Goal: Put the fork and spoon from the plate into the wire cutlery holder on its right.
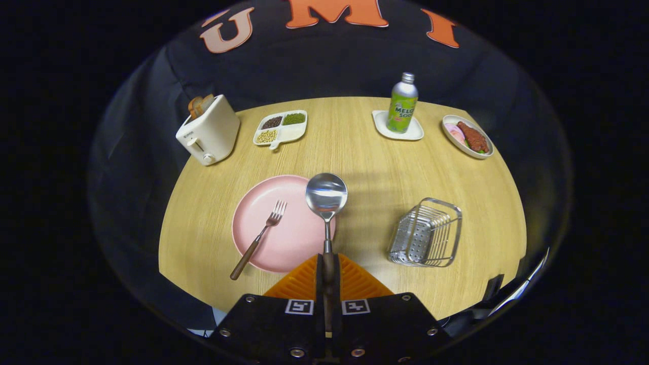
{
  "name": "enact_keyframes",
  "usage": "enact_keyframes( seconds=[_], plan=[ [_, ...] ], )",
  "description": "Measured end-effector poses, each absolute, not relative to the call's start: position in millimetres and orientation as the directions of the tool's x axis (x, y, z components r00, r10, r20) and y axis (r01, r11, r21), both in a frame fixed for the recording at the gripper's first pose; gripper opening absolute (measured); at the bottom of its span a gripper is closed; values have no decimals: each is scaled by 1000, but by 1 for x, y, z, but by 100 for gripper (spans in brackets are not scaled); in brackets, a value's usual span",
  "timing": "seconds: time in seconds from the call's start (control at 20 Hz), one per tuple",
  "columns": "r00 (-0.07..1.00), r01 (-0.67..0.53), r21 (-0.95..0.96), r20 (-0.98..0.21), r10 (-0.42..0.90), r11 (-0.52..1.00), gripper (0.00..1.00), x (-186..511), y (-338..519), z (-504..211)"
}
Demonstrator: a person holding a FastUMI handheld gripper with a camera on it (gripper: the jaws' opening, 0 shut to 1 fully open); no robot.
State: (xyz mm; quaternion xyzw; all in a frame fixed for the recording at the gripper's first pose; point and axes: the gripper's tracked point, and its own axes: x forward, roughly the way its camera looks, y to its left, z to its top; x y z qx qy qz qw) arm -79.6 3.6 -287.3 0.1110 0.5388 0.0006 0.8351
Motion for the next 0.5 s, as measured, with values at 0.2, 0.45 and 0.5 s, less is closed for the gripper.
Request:
enact_keyframes(
  seconds=[0.2,0.45,0.5],
  plan=[
    [448,196,153,-893,50,969,6,-90,-39,-266],
    [390,269,103,-921,-10,957,6,-110,-84,-268],
    [381,275,113,-925,0,955,6,-110,-87,-267]
  ],
)
